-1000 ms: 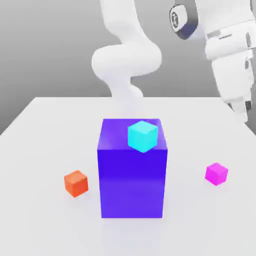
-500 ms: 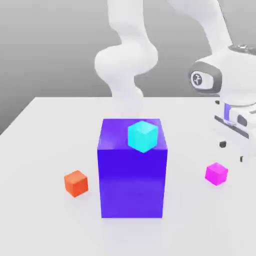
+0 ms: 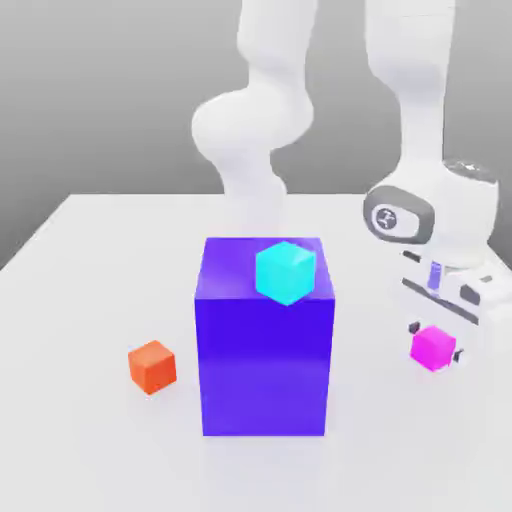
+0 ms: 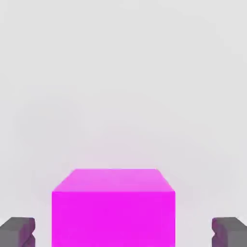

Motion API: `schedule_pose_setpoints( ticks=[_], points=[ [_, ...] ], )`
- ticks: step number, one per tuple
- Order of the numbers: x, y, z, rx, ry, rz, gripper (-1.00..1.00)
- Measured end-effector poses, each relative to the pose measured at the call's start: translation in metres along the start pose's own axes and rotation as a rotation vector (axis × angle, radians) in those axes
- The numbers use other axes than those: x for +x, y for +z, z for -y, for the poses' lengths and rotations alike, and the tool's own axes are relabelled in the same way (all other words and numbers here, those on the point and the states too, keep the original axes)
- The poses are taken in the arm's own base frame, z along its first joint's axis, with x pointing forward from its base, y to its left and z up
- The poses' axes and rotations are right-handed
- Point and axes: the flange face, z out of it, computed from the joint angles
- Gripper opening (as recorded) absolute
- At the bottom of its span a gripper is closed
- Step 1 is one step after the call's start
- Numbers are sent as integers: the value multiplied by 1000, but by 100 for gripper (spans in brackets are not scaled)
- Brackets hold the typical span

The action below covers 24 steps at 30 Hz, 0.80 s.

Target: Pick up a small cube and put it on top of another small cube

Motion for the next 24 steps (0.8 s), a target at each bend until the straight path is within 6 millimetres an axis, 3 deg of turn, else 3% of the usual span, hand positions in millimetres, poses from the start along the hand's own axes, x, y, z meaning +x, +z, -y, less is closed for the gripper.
schedule_pose_setpoints(
  ticks=[6,17,24],
  points=[
    [0,0,0,0,0,2,-100],
    [1,-60,0,-1,-2,1,-100],
    [41,-79,-64,-25,95,12,-100]
  ],
)
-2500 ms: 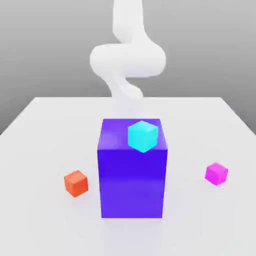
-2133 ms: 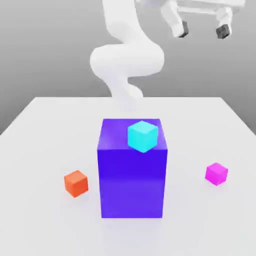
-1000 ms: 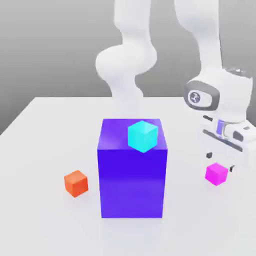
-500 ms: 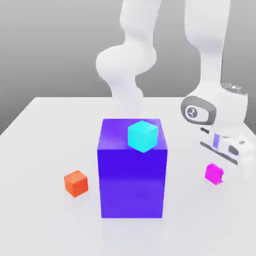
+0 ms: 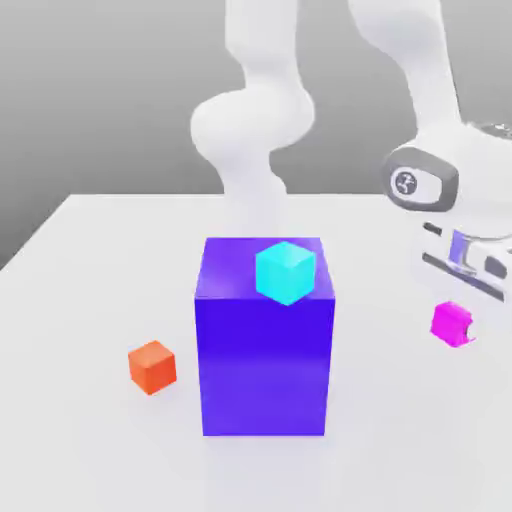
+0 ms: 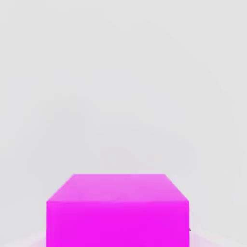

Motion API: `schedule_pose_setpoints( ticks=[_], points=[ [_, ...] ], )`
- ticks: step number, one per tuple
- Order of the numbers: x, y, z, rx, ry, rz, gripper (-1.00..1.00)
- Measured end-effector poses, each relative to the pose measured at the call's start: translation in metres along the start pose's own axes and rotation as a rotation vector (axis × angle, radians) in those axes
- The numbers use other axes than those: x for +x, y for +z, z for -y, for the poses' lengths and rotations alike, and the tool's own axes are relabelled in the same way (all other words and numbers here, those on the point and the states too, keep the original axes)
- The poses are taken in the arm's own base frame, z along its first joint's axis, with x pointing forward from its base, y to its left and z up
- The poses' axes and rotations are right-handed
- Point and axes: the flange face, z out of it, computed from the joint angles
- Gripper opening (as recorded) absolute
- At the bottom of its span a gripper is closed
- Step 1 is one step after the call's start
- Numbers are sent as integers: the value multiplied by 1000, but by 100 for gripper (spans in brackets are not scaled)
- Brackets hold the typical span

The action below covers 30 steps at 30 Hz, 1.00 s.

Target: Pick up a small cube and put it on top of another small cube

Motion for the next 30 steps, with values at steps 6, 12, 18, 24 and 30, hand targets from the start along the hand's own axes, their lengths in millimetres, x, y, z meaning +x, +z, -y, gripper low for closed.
schedule_pose_setpoints(
  ticks=[6,12,18,24,30],
  points=[
    [42,-12,-63,-13,83,7,-100],
    [74,-22,-127,-9,158,8,-100],
    [98,-30,-190,10,223,3,-100],
    [110,7,-229,30,258,-5,-100],
    [109,22,-229,30,259,-5,100]
  ],
)
